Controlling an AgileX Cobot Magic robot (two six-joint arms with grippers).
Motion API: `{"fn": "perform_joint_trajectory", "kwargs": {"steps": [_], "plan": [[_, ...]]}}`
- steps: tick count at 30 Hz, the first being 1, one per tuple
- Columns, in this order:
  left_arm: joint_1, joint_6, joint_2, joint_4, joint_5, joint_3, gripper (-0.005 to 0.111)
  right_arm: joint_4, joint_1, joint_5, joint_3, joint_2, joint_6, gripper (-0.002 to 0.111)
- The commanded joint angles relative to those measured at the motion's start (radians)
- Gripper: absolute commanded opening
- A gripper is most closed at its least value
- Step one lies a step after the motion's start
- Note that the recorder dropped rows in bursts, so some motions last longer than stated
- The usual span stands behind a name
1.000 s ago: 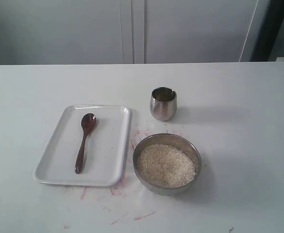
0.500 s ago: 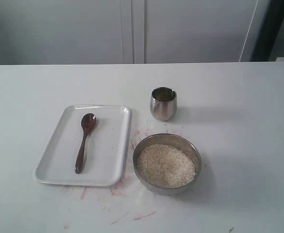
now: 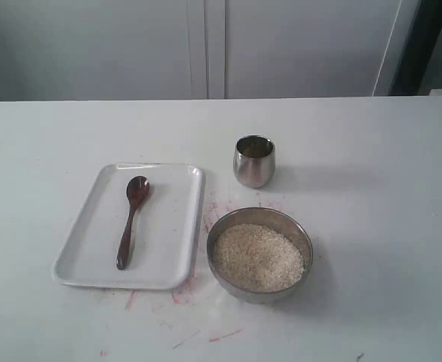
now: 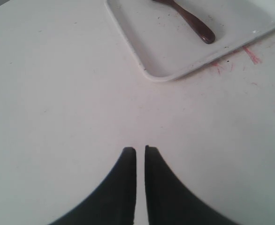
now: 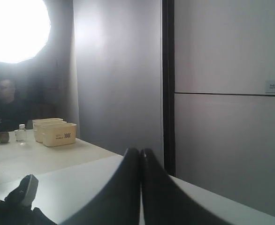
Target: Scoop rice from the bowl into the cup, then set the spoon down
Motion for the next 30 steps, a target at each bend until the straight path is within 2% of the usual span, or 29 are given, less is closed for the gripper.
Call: {"fn": "perform_joint_trajectory", "kwargs": {"steps": [1, 10, 18, 26, 30], "plan": [[-0.005, -0.006, -0.003, 0.000, 0.033, 0.009, 0.014, -0.003, -0.001, -0.103, 0.096, -0.002, -0.011, 0.000], [-0.005, -0.006, -0.003, 0.000, 0.033, 0.009, 0.014, -0.003, -0.001, -0.523, 0.420, -0.002, -0.004, 0.000], [-0.005, -0.006, -0.003, 0.000, 0.033, 0.009, 0.014, -0.006, -0.001, -0.574, 0.559, -0.002, -0.004, 0.000], [-0.005, -0.006, -0.003, 0.000, 0.033, 0.009, 0.014, -0.006, -0.001, -0.558, 0.591, -0.002, -0.004, 0.000], [-0.005, -0.006, -0.003, 0.000, 0.033, 0.009, 0.014, -0.006, -0.001, -0.484, 0.591, -0.002, -0.006, 0.000]]}}
